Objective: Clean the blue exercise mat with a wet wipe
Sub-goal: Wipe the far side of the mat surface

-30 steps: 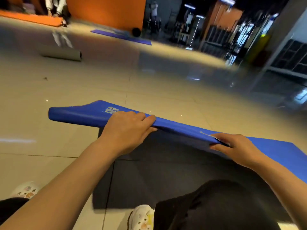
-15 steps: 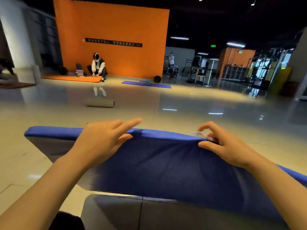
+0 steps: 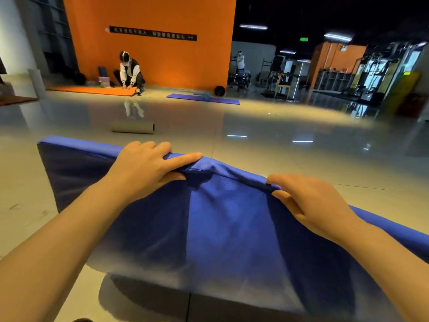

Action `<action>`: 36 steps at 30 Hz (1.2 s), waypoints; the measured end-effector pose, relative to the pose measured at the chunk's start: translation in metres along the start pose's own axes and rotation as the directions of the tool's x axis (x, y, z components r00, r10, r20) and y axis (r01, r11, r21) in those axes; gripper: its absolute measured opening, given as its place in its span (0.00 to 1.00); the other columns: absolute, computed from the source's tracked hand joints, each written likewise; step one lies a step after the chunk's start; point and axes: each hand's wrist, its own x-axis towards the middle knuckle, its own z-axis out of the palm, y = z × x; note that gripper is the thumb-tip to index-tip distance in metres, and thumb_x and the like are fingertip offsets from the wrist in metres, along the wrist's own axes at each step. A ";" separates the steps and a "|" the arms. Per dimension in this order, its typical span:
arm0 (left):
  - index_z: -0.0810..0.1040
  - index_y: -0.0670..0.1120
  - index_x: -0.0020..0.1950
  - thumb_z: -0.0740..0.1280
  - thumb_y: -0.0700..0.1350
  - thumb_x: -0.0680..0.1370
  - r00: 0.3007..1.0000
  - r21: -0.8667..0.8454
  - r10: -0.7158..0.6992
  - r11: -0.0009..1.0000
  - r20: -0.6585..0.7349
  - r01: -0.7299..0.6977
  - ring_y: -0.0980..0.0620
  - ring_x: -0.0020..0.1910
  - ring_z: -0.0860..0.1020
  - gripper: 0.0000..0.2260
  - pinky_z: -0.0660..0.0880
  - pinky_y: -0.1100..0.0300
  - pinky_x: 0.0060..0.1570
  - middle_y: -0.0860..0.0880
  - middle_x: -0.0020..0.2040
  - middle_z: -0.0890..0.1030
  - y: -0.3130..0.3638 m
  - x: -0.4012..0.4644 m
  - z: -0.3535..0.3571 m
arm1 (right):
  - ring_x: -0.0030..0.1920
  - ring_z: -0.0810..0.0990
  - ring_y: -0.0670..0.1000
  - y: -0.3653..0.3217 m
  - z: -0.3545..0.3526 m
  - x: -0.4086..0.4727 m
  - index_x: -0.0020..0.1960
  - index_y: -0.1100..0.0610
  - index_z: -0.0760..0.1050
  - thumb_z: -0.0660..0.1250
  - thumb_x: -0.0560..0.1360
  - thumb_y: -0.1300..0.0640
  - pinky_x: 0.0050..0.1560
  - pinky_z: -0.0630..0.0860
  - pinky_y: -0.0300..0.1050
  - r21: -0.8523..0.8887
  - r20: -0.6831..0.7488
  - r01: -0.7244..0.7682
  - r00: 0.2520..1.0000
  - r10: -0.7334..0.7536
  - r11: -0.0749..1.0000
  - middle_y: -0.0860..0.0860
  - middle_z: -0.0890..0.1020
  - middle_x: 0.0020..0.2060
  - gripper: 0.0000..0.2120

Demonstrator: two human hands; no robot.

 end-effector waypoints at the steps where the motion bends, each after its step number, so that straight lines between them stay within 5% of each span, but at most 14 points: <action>1: 0.49 0.66 0.78 0.42 0.63 0.83 1.000 -0.003 0.002 1.000 0.010 -0.002 0.44 0.28 0.70 0.22 0.56 0.57 0.29 0.44 0.39 0.75 -0.002 0.002 0.008 | 0.36 0.81 0.55 0.004 0.002 -0.004 0.61 0.47 0.70 0.65 0.74 0.54 0.27 0.69 0.42 -0.025 0.031 0.034 0.999 -0.033 0.999 0.47 0.84 0.46 0.16; 3: 0.54 0.65 0.77 0.41 0.63 0.83 1.000 -0.012 0.019 1.000 0.018 -0.019 0.44 0.27 0.69 0.22 0.56 0.58 0.29 0.44 0.38 0.75 -0.005 0.003 0.021 | 0.38 0.79 0.53 0.016 0.003 -0.017 0.69 0.47 0.68 0.71 0.73 0.51 0.30 0.65 0.40 -0.067 0.138 0.062 0.989 -0.052 0.996 0.48 0.81 0.49 0.26; 6: 0.46 0.68 0.78 0.42 0.64 0.83 0.999 -0.037 0.034 0.999 0.007 -0.034 0.44 0.27 0.69 0.22 0.56 0.58 0.28 0.44 0.38 0.74 -0.010 0.001 0.035 | 0.38 0.75 0.52 0.039 -0.012 -0.048 0.76 0.35 0.54 0.78 0.67 0.46 0.29 0.67 0.40 -0.110 0.329 -0.064 0.939 0.097 0.992 0.46 0.76 0.48 0.46; 9: 0.45 0.68 0.77 0.42 0.64 0.83 1.000 -0.055 0.025 0.998 0.010 -0.024 0.44 0.26 0.68 0.22 0.54 0.59 0.29 0.44 0.37 0.72 -0.014 -0.001 0.045 | 0.37 0.70 0.47 0.050 -0.028 -0.070 0.70 0.23 0.36 0.73 0.71 0.44 0.31 0.66 0.39 -0.161 0.388 -0.227 0.880 0.273 0.960 0.39 0.67 0.43 0.49; 15: 0.61 0.60 0.75 0.42 0.63 0.83 0.999 -0.033 0.005 0.999 0.052 -0.003 0.45 0.24 0.67 0.23 0.52 0.60 0.28 0.43 0.34 0.71 -0.012 -0.013 0.017 | 0.40 0.71 0.41 0.046 -0.037 -0.072 0.63 0.16 0.49 0.73 0.74 0.52 0.37 0.65 0.37 0.024 0.371 -0.318 0.883 0.287 0.948 0.39 0.71 0.42 0.42; 19: 0.65 0.61 0.73 0.42 0.63 0.83 0.999 -0.020 -0.019 1.000 0.039 0.019 0.50 0.25 0.58 0.23 0.47 0.67 0.29 0.48 0.31 0.62 -0.019 -0.023 -0.030 | 0.40 0.72 0.43 0.030 -0.064 -0.064 0.65 0.22 0.58 0.74 0.74 0.56 0.41 0.67 0.34 0.067 0.332 -0.280 0.911 0.243 0.958 0.35 0.73 0.44 0.38; 24: 0.65 0.62 0.72 0.41 0.64 0.82 0.998 0.045 -0.052 0.998 0.022 0.051 0.48 0.20 0.63 0.23 0.48 0.69 0.29 0.49 0.29 0.66 -0.033 -0.038 -0.100 | 0.60 0.77 0.52 0.002 -0.114 -0.044 0.62 0.15 0.53 0.74 0.73 0.56 0.57 0.75 0.54 0.090 0.330 -0.238 0.923 0.196 0.967 0.42 0.78 0.63 0.43; 28: 0.64 0.62 0.73 0.40 0.63 0.83 0.999 0.096 -0.031 0.995 -0.039 0.034 0.50 0.20 0.61 0.23 0.48 0.69 0.28 0.48 0.28 0.67 -0.040 -0.049 -0.145 | 0.69 0.71 0.45 -0.024 -0.160 -0.037 0.65 0.20 0.54 0.73 0.74 0.55 0.64 0.71 0.48 0.045 0.354 -0.155 0.926 0.130 0.987 0.33 0.70 0.69 0.39; 32: 0.65 0.60 0.73 0.40 0.62 0.83 0.997 0.091 -0.017 0.996 -0.079 0.024 0.50 0.22 0.58 0.24 0.47 0.67 0.27 0.49 0.30 0.63 -0.042 -0.034 -0.163 | 0.70 0.68 0.46 -0.023 -0.184 -0.032 0.65 0.22 0.54 0.72 0.76 0.52 0.60 0.68 0.42 -0.012 0.368 -0.174 0.915 0.166 0.985 0.33 0.67 0.71 0.36; 36: 0.67 0.59 0.72 0.40 0.61 0.84 0.998 0.065 -0.011 0.998 -0.056 0.015 0.48 0.20 0.61 0.24 0.49 0.66 0.24 0.47 0.29 0.67 -0.037 -0.028 -0.128 | 0.70 0.69 0.48 -0.005 -0.166 -0.026 0.64 0.20 0.52 0.70 0.77 0.52 0.63 0.70 0.47 0.005 0.432 -0.258 0.872 0.230 0.966 0.36 0.69 0.71 0.36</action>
